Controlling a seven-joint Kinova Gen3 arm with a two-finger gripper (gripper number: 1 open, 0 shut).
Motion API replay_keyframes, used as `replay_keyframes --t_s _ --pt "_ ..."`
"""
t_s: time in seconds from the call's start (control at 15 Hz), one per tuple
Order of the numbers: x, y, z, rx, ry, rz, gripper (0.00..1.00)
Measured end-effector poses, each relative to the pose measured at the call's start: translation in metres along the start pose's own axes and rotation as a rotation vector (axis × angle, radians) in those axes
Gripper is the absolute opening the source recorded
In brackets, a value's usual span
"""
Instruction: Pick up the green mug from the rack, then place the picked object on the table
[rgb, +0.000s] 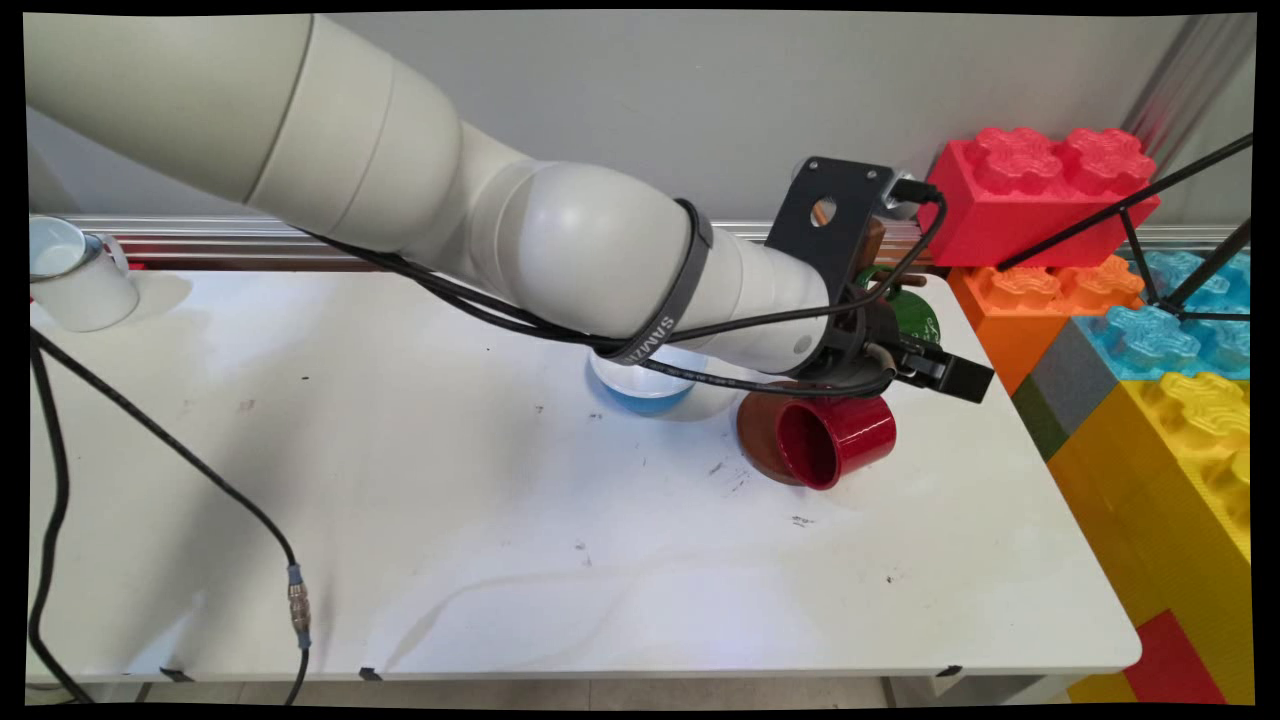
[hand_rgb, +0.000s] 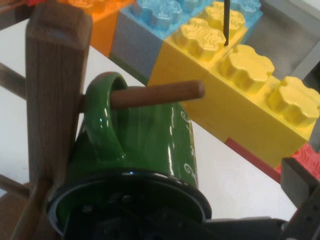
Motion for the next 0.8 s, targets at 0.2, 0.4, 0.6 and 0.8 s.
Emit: replay_keyframes --t_s 0.2,0.4,0.6,0.8 --pt "0.0002 -0.0011 -0.0003 0.001 0.003 0.003 0.00" --pt "0.0006 -0.0022 -0.0012 0.003 0.006 0.005 0.00" --pt "0.0014 -0.0054 -0.0037 0.011 0.010 0.003 0.00" --pt "0.0004 -0.0083 -0.0082 0.013 0.010 0.001 0.00"
